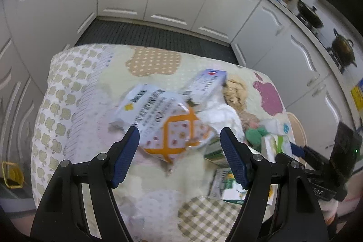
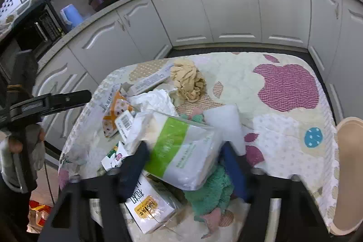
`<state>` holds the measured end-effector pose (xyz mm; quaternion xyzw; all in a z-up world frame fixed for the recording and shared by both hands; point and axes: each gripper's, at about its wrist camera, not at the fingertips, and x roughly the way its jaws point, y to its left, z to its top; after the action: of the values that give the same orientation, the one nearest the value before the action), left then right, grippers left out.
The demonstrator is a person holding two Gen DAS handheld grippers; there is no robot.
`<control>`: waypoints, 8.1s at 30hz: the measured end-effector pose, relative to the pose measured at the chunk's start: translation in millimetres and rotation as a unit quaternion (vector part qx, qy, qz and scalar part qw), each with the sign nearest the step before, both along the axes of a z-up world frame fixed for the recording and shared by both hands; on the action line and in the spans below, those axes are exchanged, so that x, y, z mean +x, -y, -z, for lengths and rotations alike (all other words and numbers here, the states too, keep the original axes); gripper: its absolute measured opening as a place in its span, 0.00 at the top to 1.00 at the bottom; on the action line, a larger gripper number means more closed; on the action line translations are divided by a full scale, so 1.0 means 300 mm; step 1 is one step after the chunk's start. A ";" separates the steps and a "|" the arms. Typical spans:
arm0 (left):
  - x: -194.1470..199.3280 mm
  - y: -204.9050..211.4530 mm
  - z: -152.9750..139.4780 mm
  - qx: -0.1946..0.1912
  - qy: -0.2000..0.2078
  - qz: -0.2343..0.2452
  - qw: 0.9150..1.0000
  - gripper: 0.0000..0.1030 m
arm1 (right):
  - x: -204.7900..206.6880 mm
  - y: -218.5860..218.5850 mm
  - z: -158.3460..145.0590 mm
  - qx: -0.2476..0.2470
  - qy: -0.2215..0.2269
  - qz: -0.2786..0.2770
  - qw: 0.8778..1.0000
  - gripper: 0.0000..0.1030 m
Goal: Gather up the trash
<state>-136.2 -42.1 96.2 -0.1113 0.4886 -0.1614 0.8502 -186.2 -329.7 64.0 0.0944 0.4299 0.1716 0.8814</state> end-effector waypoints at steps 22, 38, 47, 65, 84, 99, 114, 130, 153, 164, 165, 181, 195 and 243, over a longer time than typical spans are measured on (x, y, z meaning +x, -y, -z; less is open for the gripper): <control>0.046 -0.017 0.224 -0.123 -0.091 -0.074 0.985 0.29 | -0.047 0.043 -0.044 0.009 0.039 -0.004 0.999 0.90; 0.025 -0.065 0.146 -0.159 -0.035 -0.079 0.984 0.76 | -0.099 0.053 -0.077 0.014 0.055 -0.002 0.998 0.92; -0.074 -0.079 -0.026 -0.125 0.025 -0.035 0.991 0.78 | -0.140 0.080 -0.139 0.019 0.076 0.006 0.997 0.93; -0.127 0.283 -0.164 -0.073 0.074 0.080 0.991 0.78 | -0.228 0.212 -0.225 0.022 0.104 0.048 0.993 0.93; -0.125 0.707 -0.176 -0.018 0.092 0.185 0.978 0.78 | -0.316 0.521 -0.227 -0.003 0.106 0.164 0.981 0.93; -0.157 1.128 -0.131 -0.007 0.067 0.275 0.959 0.78 | -0.393 0.822 -0.140 -0.038 0.079 0.278 0.956 0.93; -0.173 1.416 0.044 -0.020 0.009 0.312 0.950 0.75 | -0.416 1.005 0.001 -0.083 0.028 0.372 0.924 0.93; -0.204 1.364 0.001 -0.009 0.040 0.310 0.950 0.39 | -0.417 0.937 -0.003 -0.080 0.033 0.366 0.927 0.57; -0.238 0.882 -0.168 0.039 0.132 0.185 0.973 0.39 | -0.323 0.529 -0.140 -0.121 0.077 0.273 0.951 0.46; -0.220 0.597 -0.185 0.049 0.150 0.112 0.981 0.39 | -0.248 0.331 -0.170 -0.128 0.087 0.231 0.961 0.45; -0.218 0.575 -0.184 0.048 0.149 0.107 0.982 0.39 | -0.241 0.313 -0.173 -0.128 0.088 0.227 0.961 0.45; -0.193 0.217 -0.142 0.043 0.131 0.018 0.990 0.39 | -0.168 0.098 -0.193 -0.136 0.095 0.167 0.972 0.40; -0.157 0.095 -0.008 0.023 0.055 0.008 0.998 0.39 | -0.130 0.008 -0.136 -0.129 0.066 0.120 0.982 0.40; 0.398 0.357 0.187 0.073 -0.020 0.123 0.989 0.50 | 0.394 0.024 -0.020 -0.030 -0.028 0.016 0.999 0.94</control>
<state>-16.7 -149.3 40.0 0.0091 0.5260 -0.2261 0.8198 -67.9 -336.8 70.0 0.0792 0.4574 0.1418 0.8743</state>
